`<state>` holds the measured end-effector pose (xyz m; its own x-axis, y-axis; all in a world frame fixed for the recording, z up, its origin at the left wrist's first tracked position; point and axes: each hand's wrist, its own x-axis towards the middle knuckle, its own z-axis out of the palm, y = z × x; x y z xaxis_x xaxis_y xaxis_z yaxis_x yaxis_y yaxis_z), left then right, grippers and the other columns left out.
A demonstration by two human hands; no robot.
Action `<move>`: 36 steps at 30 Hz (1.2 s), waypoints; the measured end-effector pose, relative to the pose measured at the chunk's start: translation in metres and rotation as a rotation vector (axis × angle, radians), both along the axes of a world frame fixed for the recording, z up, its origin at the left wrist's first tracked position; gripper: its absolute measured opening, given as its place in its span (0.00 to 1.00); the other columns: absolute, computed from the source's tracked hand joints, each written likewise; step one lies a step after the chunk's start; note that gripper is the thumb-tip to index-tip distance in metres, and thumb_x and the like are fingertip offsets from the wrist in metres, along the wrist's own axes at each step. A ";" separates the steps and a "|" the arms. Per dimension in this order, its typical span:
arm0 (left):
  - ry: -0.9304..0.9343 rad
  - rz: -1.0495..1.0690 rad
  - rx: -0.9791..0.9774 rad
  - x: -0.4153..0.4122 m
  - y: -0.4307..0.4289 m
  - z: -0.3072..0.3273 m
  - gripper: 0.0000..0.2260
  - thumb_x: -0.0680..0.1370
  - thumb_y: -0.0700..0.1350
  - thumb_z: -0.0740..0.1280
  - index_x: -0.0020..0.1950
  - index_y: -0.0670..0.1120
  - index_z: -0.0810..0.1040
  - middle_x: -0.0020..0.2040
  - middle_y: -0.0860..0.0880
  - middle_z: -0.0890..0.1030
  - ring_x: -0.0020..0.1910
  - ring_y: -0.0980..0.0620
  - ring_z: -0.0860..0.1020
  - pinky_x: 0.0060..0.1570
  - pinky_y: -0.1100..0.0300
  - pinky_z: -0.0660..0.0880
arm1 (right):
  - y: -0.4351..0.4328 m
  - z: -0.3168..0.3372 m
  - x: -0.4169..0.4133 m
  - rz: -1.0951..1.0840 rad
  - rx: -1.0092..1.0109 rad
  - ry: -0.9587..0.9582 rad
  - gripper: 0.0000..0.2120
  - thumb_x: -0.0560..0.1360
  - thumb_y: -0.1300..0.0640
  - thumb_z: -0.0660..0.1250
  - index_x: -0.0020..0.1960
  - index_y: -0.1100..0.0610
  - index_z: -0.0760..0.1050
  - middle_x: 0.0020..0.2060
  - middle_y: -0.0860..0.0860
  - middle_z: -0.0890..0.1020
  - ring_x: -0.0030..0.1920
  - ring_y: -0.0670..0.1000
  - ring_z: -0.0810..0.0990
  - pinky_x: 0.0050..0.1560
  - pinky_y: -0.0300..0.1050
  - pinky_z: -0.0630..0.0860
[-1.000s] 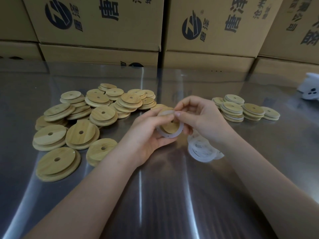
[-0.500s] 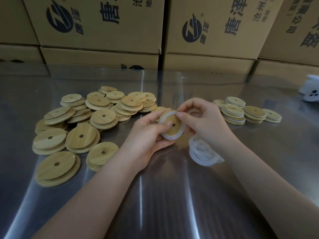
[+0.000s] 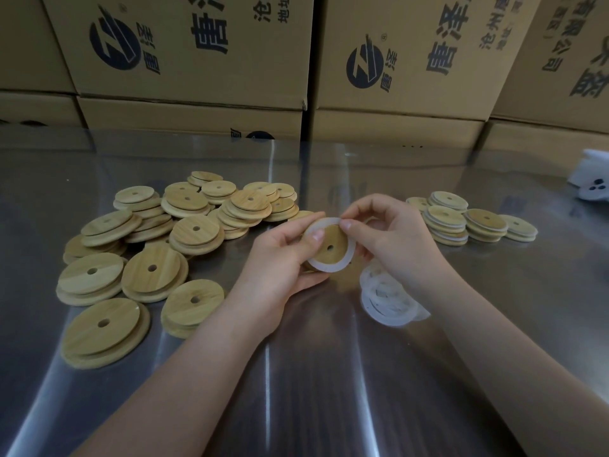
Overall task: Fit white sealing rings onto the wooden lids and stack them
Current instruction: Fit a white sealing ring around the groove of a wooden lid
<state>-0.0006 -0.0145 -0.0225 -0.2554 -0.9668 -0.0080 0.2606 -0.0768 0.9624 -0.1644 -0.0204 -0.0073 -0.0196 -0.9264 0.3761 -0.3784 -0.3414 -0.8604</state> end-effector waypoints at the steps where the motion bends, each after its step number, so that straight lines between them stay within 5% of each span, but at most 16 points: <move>1: -0.008 0.015 -0.020 0.000 0.000 0.000 0.13 0.80 0.41 0.65 0.64 0.50 0.79 0.55 0.51 0.84 0.55 0.52 0.82 0.56 0.48 0.80 | 0.000 0.000 0.000 -0.003 0.004 0.002 0.08 0.74 0.60 0.72 0.38 0.49 0.80 0.32 0.47 0.81 0.31 0.45 0.78 0.32 0.38 0.74; 6: -0.097 0.113 -0.216 -0.003 0.001 -0.002 0.15 0.80 0.37 0.65 0.60 0.54 0.79 0.51 0.52 0.85 0.51 0.55 0.83 0.45 0.55 0.83 | -0.001 0.000 0.000 -0.007 -0.008 0.039 0.12 0.74 0.62 0.71 0.37 0.47 0.79 0.33 0.47 0.82 0.34 0.46 0.79 0.35 0.41 0.75; 10: -0.170 0.167 -0.350 -0.004 0.003 -0.003 0.15 0.80 0.35 0.64 0.56 0.54 0.81 0.52 0.52 0.85 0.53 0.54 0.82 0.50 0.51 0.82 | 0.000 0.001 -0.001 0.009 -0.019 0.054 0.12 0.75 0.63 0.71 0.38 0.47 0.79 0.33 0.48 0.82 0.35 0.46 0.80 0.36 0.42 0.77; 20: -0.175 0.202 -0.371 -0.005 0.002 -0.006 0.12 0.80 0.37 0.64 0.52 0.52 0.83 0.50 0.51 0.84 0.51 0.53 0.83 0.40 0.52 0.83 | 0.002 0.003 -0.003 0.057 -0.030 0.012 0.08 0.75 0.66 0.70 0.42 0.55 0.82 0.36 0.52 0.84 0.38 0.49 0.83 0.38 0.37 0.79; 28: -0.251 0.190 -0.431 -0.004 0.001 -0.006 0.15 0.81 0.37 0.63 0.58 0.55 0.81 0.55 0.54 0.83 0.57 0.54 0.80 0.53 0.47 0.80 | 0.002 0.003 -0.004 0.070 -0.030 0.012 0.09 0.75 0.66 0.69 0.43 0.53 0.83 0.37 0.51 0.85 0.40 0.49 0.84 0.39 0.37 0.79; 36: -0.191 0.244 -0.382 -0.002 -0.001 -0.007 0.12 0.77 0.37 0.70 0.52 0.54 0.83 0.47 0.57 0.83 0.48 0.53 0.83 0.34 0.56 0.82 | 0.003 0.003 -0.002 0.126 0.002 0.005 0.12 0.75 0.66 0.69 0.49 0.50 0.84 0.41 0.50 0.85 0.42 0.49 0.84 0.41 0.40 0.81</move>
<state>-0.0028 -0.0156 -0.0293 -0.0493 -0.9412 0.3341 0.0429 0.3322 0.9422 -0.1661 -0.0178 -0.0045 0.0990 -0.9219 0.3745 -0.3368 -0.3851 -0.8592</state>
